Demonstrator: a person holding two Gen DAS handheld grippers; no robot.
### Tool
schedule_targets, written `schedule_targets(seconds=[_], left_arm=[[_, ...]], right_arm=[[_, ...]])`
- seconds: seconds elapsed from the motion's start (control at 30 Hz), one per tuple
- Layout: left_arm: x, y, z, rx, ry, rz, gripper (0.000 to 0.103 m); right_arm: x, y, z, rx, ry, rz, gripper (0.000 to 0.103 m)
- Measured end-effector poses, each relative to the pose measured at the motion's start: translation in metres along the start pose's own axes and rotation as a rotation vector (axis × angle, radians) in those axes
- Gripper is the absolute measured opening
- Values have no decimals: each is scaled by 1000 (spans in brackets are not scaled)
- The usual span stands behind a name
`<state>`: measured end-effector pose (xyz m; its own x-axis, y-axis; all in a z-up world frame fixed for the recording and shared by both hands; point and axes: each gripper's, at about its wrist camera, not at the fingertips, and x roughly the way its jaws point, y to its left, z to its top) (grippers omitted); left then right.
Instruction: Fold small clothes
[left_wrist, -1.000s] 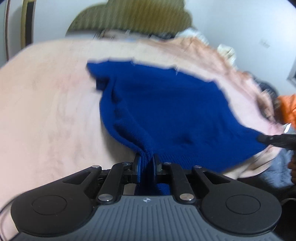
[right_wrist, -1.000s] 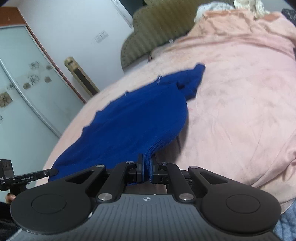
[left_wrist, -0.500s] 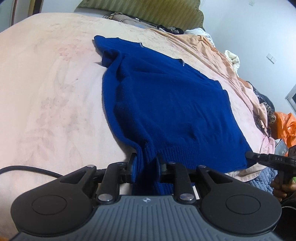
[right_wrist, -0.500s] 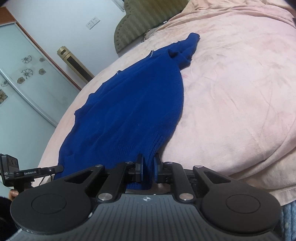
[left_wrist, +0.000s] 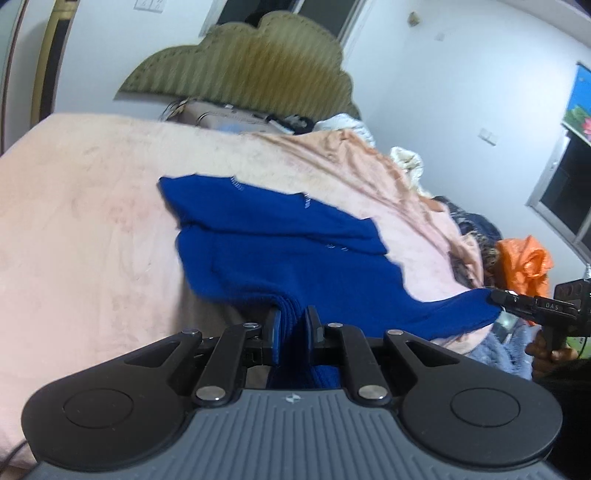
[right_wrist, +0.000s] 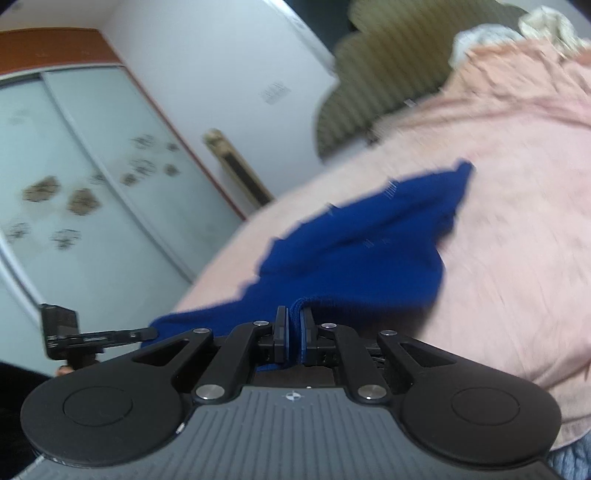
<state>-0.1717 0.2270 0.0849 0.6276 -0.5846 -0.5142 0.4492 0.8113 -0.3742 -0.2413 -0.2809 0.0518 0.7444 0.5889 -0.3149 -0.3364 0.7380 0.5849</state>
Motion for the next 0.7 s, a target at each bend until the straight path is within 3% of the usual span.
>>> schedule_targets(seconds=[0.1, 0.2, 0.27, 0.37, 0.43, 0.5, 0.53, 0.57, 0.7], left_arm=[[1, -2, -2, 15, 14, -7, 13], [19, 9, -1, -45, 79, 12, 13], [30, 11, -3, -46, 112, 30, 13], [40, 13, -7, -38, 142, 41, 13], [43, 14, -10, -42, 151, 39, 13], [44, 15, -11, -49, 154, 43, 13], [45, 15, -12, -50, 155, 44, 13], [44, 15, -12, -49, 154, 42, 13], [44, 14, -14, -40, 154, 40, 13]], right_arm=[[-18, 16, 7, -66, -41, 68, 9], [-22, 21, 12, -99, -62, 106, 9], [-13, 16, 16, -78, -50, 74, 9], [0, -4, 15, -26, -8, -92, 16], [8, -23, 7, 49, 43, -112, 16], [20, -41, -8, 146, 102, -53, 34], [28, -46, -16, 173, 132, -39, 54], [35, -50, -25, 184, 168, -35, 64], [61, -60, -57, 222, 290, -1, 64]])
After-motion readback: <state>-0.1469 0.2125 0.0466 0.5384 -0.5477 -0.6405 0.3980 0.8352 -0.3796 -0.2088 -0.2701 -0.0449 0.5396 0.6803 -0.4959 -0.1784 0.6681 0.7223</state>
